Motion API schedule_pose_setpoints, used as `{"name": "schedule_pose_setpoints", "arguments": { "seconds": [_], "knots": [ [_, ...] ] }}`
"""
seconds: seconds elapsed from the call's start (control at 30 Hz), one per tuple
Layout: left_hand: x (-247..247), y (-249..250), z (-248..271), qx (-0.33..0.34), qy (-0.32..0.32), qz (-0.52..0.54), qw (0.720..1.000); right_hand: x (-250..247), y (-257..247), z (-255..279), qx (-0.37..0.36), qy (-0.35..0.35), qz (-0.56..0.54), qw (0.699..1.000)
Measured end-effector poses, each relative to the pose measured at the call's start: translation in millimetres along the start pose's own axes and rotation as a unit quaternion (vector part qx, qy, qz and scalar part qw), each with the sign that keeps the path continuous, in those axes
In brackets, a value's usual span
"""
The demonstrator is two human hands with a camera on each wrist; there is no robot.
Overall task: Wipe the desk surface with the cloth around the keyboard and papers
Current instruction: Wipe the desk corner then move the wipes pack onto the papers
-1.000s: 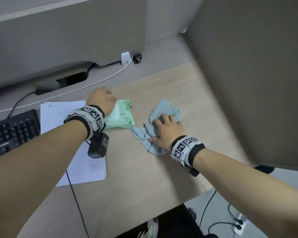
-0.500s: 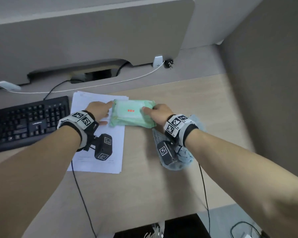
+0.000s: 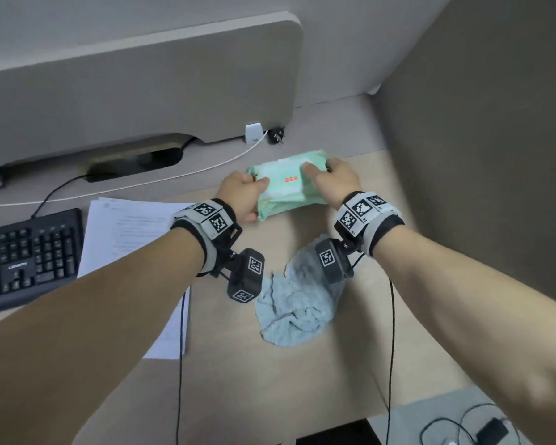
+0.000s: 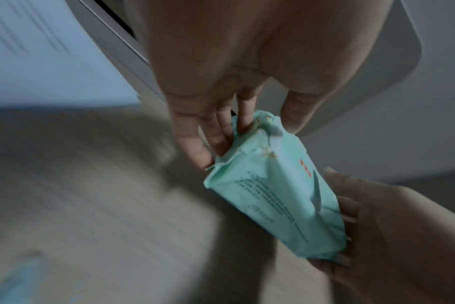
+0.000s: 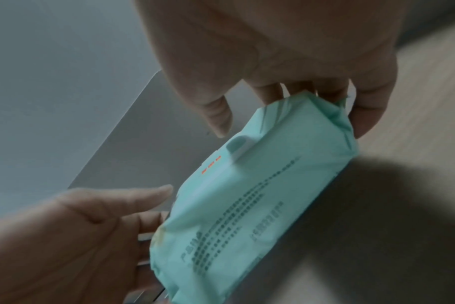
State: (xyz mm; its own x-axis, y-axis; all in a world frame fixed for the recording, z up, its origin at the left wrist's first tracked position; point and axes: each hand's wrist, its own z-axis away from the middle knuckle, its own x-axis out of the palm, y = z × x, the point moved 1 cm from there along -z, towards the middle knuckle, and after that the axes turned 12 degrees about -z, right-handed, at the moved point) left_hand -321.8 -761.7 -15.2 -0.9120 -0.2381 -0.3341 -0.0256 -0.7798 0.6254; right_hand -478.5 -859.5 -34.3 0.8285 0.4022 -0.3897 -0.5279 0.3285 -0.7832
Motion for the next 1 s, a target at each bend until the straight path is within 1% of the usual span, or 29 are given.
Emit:
{"name": "schedule_pose_setpoints", "arguments": {
  "seconds": [0.07,0.13,0.23,0.4,0.5,0.57,0.7,0.83,0.9,0.93,1.0],
  "knots": [
    [31,21,-8,0.012,-0.019,0.017,1.0,-28,0,-23,-0.003,0.031,0.021,0.999],
    [57,39,-23,0.028,-0.024,0.027,0.999,-51,1,-48,-0.008,0.057,0.036,0.998],
    [85,61,-42,0.048,-0.035,0.021,0.998,-73,2,-78,-0.006,0.074,0.036,0.997],
    [107,84,-72,0.081,-0.038,0.018,0.996,-90,1,-117,-0.022,0.085,0.033,0.996],
    [118,84,-99,0.102,-0.034,0.025,0.994,-98,1,-136,-0.031,0.089,0.035,0.995],
    [122,86,-106,0.109,-0.035,0.028,0.993,-101,1,-144,-0.04,0.093,0.031,0.994],
    [125,95,-95,0.124,-0.029,-0.02,0.992,-99,6,-150,-0.041,0.089,0.028,0.995],
    [123,91,-88,0.144,-0.04,-0.061,0.987,-94,12,-141,-0.034,0.095,0.054,0.993],
    [113,81,-84,0.135,-0.033,-0.081,0.987,-92,13,-129,-0.03,0.12,0.078,0.989],
    [104,72,-81,0.12,-0.025,-0.092,0.988,-89,14,-121,-0.033,0.131,0.092,0.987],
    [83,50,-81,0.097,0.013,-0.122,0.988,-81,16,-104,-0.045,0.145,0.116,0.982]
  ]
}}
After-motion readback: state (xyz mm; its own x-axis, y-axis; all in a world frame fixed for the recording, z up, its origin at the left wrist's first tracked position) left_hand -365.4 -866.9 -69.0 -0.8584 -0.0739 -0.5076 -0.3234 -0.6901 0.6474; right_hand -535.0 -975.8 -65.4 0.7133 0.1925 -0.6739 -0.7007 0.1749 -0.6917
